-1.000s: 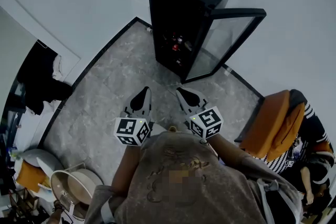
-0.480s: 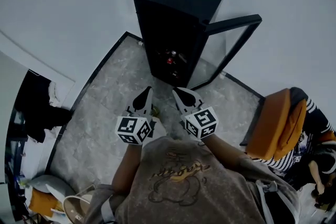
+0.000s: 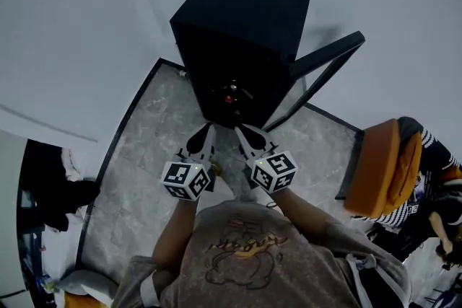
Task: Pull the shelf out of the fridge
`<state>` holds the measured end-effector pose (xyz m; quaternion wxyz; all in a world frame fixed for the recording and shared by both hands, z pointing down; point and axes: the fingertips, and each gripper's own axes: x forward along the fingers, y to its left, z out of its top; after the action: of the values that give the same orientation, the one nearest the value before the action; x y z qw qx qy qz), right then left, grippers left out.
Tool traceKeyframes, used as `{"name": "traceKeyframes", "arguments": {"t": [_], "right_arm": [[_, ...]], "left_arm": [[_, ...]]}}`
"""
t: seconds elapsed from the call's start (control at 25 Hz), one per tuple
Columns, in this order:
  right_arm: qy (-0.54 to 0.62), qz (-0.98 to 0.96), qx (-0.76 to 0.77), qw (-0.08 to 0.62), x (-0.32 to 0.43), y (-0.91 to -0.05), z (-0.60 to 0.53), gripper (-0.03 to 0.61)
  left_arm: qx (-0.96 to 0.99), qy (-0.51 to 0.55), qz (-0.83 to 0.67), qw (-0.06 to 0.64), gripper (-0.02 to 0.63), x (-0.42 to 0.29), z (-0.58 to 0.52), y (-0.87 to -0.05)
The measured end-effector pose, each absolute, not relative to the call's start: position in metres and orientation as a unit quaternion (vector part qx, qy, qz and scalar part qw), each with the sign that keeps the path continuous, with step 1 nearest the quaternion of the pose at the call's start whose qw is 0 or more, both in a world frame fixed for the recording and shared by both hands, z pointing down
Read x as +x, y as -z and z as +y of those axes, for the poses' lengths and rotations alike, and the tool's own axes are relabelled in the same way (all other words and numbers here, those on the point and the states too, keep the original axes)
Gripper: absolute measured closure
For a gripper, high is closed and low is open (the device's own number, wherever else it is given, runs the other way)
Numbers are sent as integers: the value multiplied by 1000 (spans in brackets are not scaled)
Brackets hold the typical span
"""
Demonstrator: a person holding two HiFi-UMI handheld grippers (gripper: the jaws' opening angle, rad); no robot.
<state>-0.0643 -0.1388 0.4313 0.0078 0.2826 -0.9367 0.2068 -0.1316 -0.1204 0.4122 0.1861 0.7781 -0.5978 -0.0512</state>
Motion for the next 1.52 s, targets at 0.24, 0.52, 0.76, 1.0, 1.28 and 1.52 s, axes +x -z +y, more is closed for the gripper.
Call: {"name": "traceKeyframes", "arguments": {"t": [0.24,0.52,0.76,1.0,1.28,1.52], "right_arm": [[-245,-914,322,14,-87,-462,-179,555],[-308,-883,355,-5,-103,-493,-217,555],[-380,-833,396,-72,-105,-521,-248,472],[-429,-783,432,-126,-104,-556,-279,452],[-458,-742,466,-148,-101,-600,-307,451],[-465,-726,490,-132,-103,-638,-322,451]], "left_arm": [[791,51,-568,222,606,-147,-170,-438],[790,78,-546,268,575,-167,-222,-467],[790,104,-519,309,522,-176,-252,-493],[787,106,-500,345,500,-178,-282,-531],[760,122,-503,393,485,-191,-313,-584],[740,133,-500,429,485,-191,-336,-626]]}}
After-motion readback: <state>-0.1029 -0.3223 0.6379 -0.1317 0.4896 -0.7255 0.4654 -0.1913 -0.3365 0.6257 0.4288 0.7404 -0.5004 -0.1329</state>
